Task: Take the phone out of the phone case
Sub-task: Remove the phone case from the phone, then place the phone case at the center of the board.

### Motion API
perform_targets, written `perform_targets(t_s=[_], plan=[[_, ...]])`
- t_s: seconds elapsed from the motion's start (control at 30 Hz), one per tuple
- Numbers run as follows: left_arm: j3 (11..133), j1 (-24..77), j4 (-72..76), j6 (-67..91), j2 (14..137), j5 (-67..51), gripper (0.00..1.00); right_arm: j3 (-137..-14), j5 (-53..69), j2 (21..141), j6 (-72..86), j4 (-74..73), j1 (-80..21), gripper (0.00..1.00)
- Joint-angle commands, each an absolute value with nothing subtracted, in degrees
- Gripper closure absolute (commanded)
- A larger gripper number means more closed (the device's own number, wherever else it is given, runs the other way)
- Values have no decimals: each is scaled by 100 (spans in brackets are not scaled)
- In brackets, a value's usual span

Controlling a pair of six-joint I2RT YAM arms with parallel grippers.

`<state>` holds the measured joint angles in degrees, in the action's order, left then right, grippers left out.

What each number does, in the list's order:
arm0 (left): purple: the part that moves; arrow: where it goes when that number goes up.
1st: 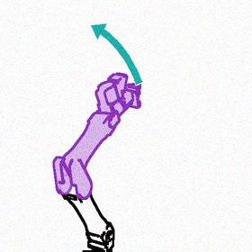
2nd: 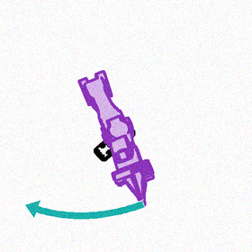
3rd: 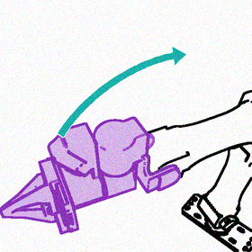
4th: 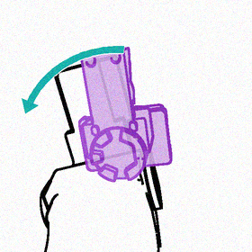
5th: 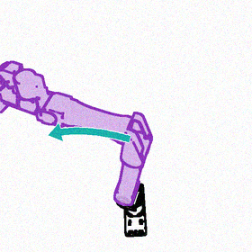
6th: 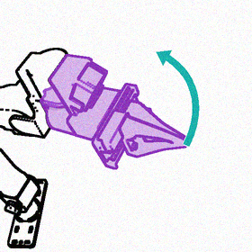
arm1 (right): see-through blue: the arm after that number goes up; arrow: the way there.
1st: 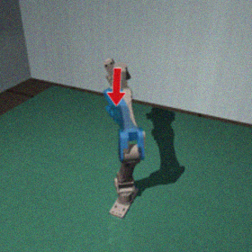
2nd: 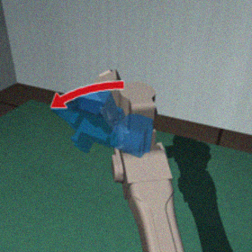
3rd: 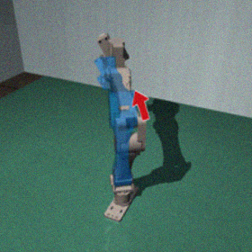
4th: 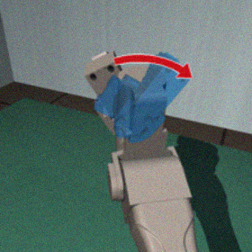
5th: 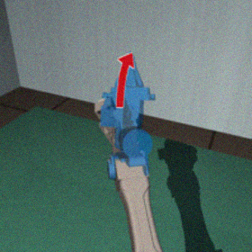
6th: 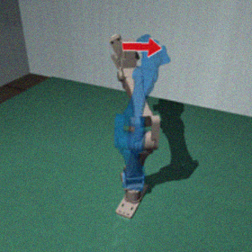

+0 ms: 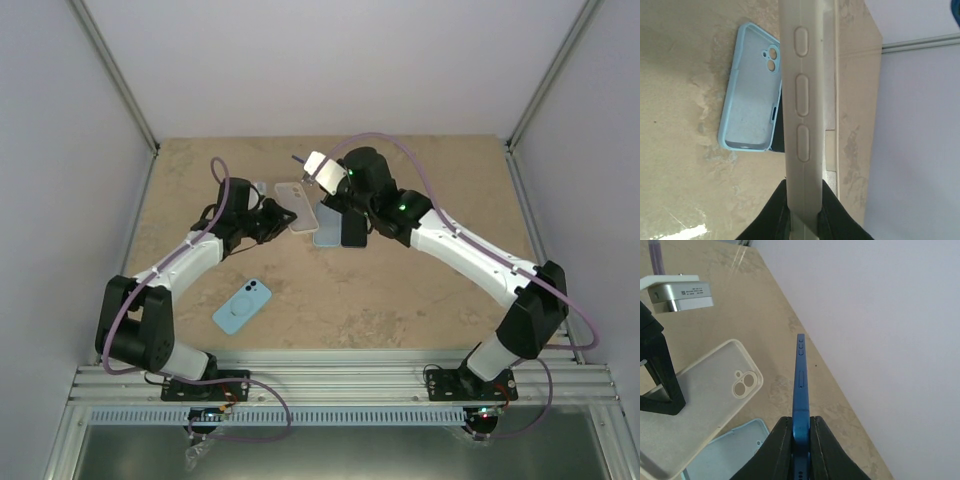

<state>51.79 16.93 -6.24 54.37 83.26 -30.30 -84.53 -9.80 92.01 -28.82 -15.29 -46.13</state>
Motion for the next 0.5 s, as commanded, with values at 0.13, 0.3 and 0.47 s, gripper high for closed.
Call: perform_targets(t_s=[0.13,0.3,0.47], plan=[[5258,1662,-796,4647,8229,-2552,100,-8250,-716,8608,-2842,-1384,-4316,100],[5484,1529,-940,4082,8403,-2742,100,-7520,-671,8223,-3029,-1197,-3932,99],[5929,1424,-1234,3925,8713,-2918,100,-6608,-609,7831,-3205,-963,-3469,99]])
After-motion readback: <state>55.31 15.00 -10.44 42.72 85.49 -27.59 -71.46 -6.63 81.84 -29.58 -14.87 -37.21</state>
